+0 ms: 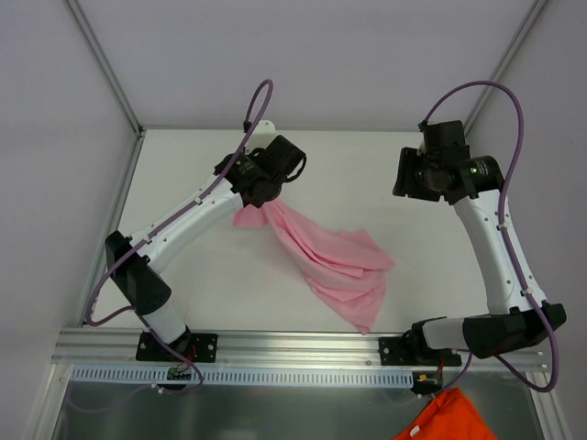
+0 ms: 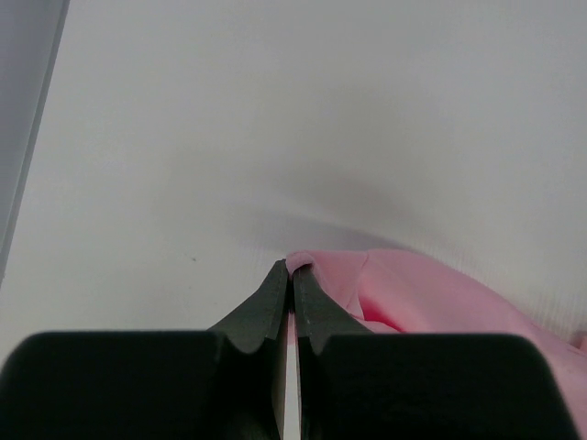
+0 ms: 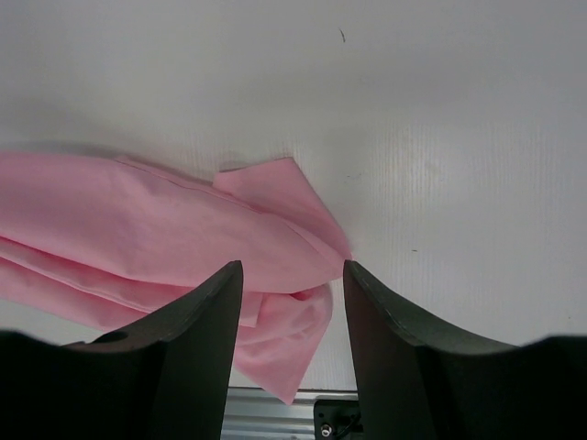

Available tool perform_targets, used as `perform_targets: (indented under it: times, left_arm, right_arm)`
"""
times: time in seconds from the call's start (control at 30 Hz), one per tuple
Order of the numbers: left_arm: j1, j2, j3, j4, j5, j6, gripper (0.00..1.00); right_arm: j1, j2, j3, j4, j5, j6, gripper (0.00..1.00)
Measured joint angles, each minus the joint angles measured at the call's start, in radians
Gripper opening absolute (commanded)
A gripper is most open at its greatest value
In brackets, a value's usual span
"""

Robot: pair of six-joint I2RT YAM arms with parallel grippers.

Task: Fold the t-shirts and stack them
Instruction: Flatten out the tshirt

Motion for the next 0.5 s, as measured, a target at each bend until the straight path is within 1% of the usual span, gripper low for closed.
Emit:
perform_targets:
  times: [0.17,0.33,0.5]
  left_arm:
    - [0.066,0.018,0.004,-0.042,-0.001,-0.037,0.00]
    - [0.128,0.032,0.021,-0.097,-0.004,-0.068,0.00]
    - [0.166,0.035,0.037,-0.107,-0.006,-0.079,0.00]
  right_arm:
    - [0.000,-0.022,-0.026,-0.010,-0.031,-0.008,0.52]
    - [0.003,-0.029,-0.057,-0.011,-0.130,-0.010,0.52]
    - [0.014,-0.042,-0.186,0.008,-0.212,-0.002,0.52]
